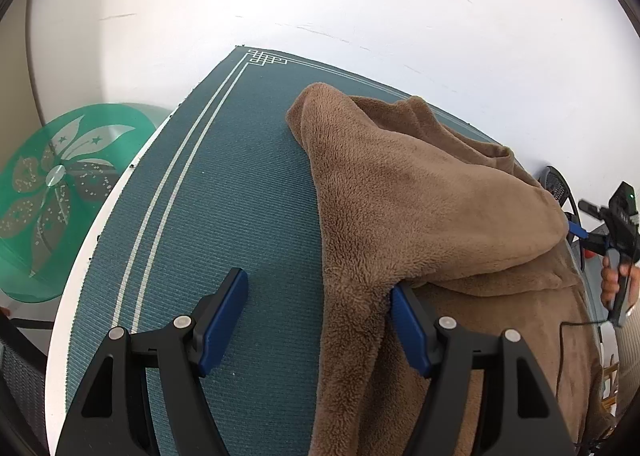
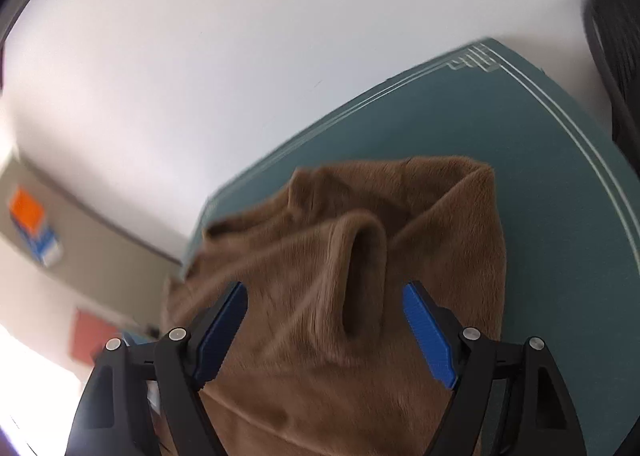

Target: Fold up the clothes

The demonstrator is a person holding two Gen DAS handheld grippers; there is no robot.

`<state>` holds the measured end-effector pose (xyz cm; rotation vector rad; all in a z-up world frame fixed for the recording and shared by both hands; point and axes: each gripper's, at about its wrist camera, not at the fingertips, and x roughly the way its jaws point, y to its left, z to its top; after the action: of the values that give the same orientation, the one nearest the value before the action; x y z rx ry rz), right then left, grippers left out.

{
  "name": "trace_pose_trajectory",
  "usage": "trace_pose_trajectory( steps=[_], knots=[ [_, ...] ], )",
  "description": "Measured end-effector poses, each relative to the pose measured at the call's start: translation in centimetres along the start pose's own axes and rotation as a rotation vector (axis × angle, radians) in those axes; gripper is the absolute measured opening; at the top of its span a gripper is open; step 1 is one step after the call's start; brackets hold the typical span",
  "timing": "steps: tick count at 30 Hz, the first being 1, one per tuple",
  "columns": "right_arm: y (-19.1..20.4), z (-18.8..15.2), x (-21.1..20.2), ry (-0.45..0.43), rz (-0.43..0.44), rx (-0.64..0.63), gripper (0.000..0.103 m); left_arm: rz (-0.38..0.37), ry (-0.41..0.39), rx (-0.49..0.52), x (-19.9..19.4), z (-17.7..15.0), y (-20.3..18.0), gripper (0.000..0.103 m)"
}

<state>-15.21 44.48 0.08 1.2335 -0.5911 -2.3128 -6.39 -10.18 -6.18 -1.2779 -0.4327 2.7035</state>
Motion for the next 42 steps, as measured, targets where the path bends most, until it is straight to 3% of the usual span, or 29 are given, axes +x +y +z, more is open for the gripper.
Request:
trace_pose_trajectory(
  steps=[2,3,4,6,7,9,12,14,16,19,22,24,26,27,28,35,39,42],
  knots=[
    [1.1,-0.9,1.0,0.030,-0.033,-0.062,0.077,0.005,0.001,0.003,0.0,0.0,-0.1,0.074],
    [1.4,-1.3,1.4,0.046,-0.050,-0.086,0.067,0.005,0.001,0.004,0.0,0.0,-0.1,0.074],
    [1.6,-1.5,2.0,0.062,-0.073,-0.099,0.048,0.006,0.002,0.004,0.0,0.0,-0.1,0.074],
    [1.9,-1.7,3.1,0.091,-0.116,-0.109,0.022,0.003,0.001,0.002,0.0,0.0,0.0,0.074],
    [2.0,-1.8,3.4,0.100,-0.121,-0.102,0.015,0.000,0.000,-0.001,0.0,0.0,0.1,0.074],
    [2.6,-1.9,2.3,0.072,-0.103,-0.091,0.008,-0.011,-0.003,-0.011,-0.1,0.0,0.3,0.074],
    [3.8,-2.2,-1.8,-0.024,0.003,-0.051,0.007,-0.022,-0.008,-0.022,-0.1,0.0,0.6,0.074],
    [4.3,-2.8,-4.5,-0.069,0.037,-0.033,0.007,-0.020,-0.008,-0.022,-0.2,0.0,0.5,0.074],
    [4.4,-3.8,-5.2,-0.057,-0.021,-0.054,0.007,-0.017,-0.008,-0.019,-0.2,0.0,0.5,0.074],
    [4.2,-5.3,-3.6,0.003,-0.188,-0.134,0.007,-0.019,-0.008,-0.021,-0.2,0.0,0.5,0.074],
    [2.2,-5.9,-1.1,0.063,-0.228,-0.093,0.009,-0.027,-0.010,-0.027,-0.2,0.0,0.6,0.074],
    [1.5,-6.1,-0.4,0.078,-0.237,-0.086,0.016,-0.030,-0.010,-0.030,-0.3,0.0,0.7,0.074],
    [2.7,-6.3,-0.9,0.057,-0.263,-0.141,0.034,-0.025,-0.009,-0.026,-0.2,0.0,0.6,0.074],
    [3.3,-6.4,-1.2,0.046,-0.276,-0.169,0.062,-0.023,-0.008,-0.025,-0.2,0.0,0.6,0.074],
    [3.9,-6.5,-1.4,0.035,-0.289,-0.197,0.077,-0.022,-0.007,-0.023,-0.1,0.0,0.6,0.074],
    [8.2,-7.1,-3.3,-0.042,-0.379,-0.392,0.079,0.048,0.044,-0.004,-2.2,0.7,-0.5,0.077],
    [10.5,-7.7,-3.8,-0.075,-0.416,-0.500,0.079,0.066,-0.020,0.072,-4.8,2.3,-3.4,0.082],
    [11.4,-8.2,-1.7,-0.048,-0.391,-0.540,0.079,0.068,-0.030,0.137,-4.0,3.7,-6.0,0.083]
  ],
)
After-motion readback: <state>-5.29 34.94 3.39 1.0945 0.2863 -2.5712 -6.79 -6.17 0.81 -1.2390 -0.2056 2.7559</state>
